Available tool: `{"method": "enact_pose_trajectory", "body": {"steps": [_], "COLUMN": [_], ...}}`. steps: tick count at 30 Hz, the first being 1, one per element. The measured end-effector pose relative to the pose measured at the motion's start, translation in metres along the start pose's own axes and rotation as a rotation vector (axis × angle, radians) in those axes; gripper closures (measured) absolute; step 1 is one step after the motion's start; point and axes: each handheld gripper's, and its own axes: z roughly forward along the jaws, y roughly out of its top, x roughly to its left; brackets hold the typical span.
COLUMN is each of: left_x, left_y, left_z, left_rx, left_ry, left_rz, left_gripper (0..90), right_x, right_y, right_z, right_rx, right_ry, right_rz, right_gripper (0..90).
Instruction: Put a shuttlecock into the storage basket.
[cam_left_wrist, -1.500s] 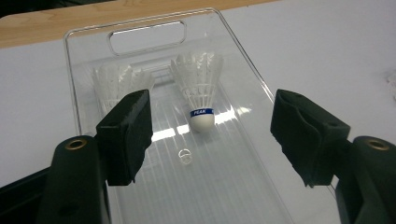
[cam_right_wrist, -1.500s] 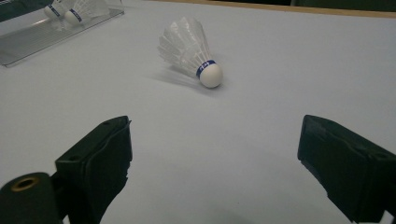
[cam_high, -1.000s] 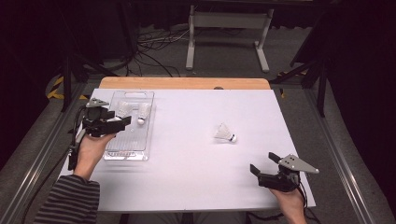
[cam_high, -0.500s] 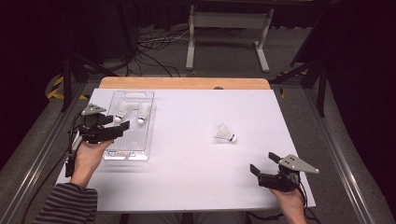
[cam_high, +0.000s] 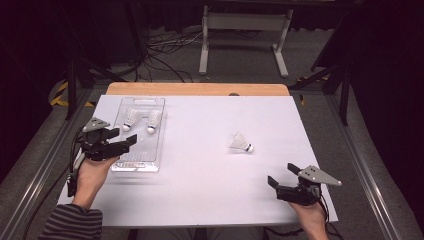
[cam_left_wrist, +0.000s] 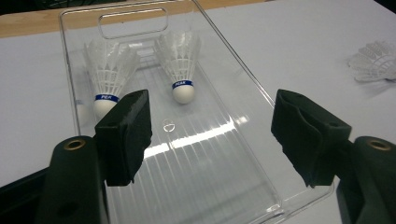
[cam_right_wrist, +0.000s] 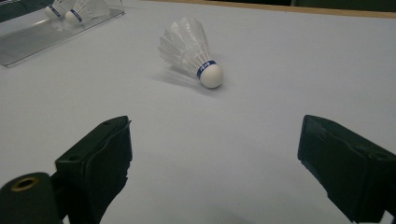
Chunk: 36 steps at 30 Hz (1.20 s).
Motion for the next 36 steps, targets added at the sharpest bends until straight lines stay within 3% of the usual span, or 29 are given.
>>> {"method": "enact_pose_trajectory", "body": {"steps": [36], "left_x": [-0.005], "left_y": [-0.035], "left_z": [-0.02], "left_rx": [-0.056], "left_ry": [-0.008], "left_rz": [-0.003], "left_gripper": [29.6], "right_x": [0.0], "right_y": [0.0], "right_z": [0.001], "right_rx": [-0.001], "right_ry": [0.003], "right_rz": [0.001], "right_gripper": [10.6]}}
